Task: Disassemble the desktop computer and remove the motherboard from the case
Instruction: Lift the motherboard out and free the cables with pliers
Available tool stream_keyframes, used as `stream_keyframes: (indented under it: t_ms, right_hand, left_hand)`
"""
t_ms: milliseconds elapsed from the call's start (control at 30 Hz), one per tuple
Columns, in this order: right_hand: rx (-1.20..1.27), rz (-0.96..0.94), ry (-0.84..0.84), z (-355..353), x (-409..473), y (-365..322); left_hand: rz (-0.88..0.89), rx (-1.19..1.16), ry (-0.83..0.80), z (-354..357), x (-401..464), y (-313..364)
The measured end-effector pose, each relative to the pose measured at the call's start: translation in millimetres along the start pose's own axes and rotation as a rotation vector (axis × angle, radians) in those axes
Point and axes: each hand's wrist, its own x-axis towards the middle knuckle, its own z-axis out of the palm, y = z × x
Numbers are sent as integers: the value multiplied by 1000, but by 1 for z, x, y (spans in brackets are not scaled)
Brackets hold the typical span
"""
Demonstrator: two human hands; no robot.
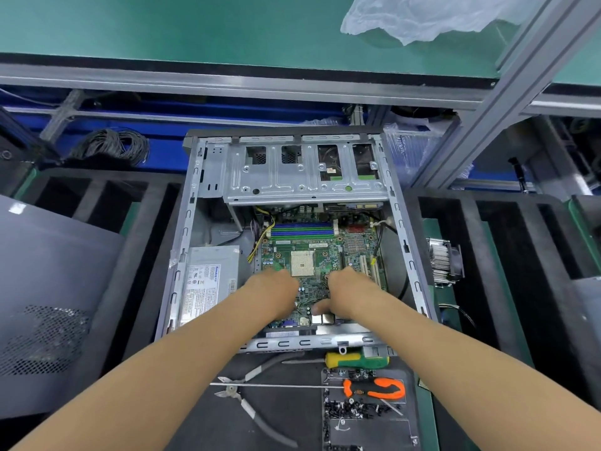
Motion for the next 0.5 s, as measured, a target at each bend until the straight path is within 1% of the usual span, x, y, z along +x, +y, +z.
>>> stream_keyframes:
  t_ms: [100,200,367,500]
  right_hand:
    - [-31,44,-52,4,1,-6]
    - [0,73,-75,5,1,-11]
    - [38,98,-30,9,4,-13]
    - [57,108,-14,13,8,-14]
  left_hand:
    - [-12,35,-13,5,1,0]
    - [-15,33,-13,6,2,0]
    - [-32,10,-45,5,4,1]
    - [-34,34,-53,7,6,1]
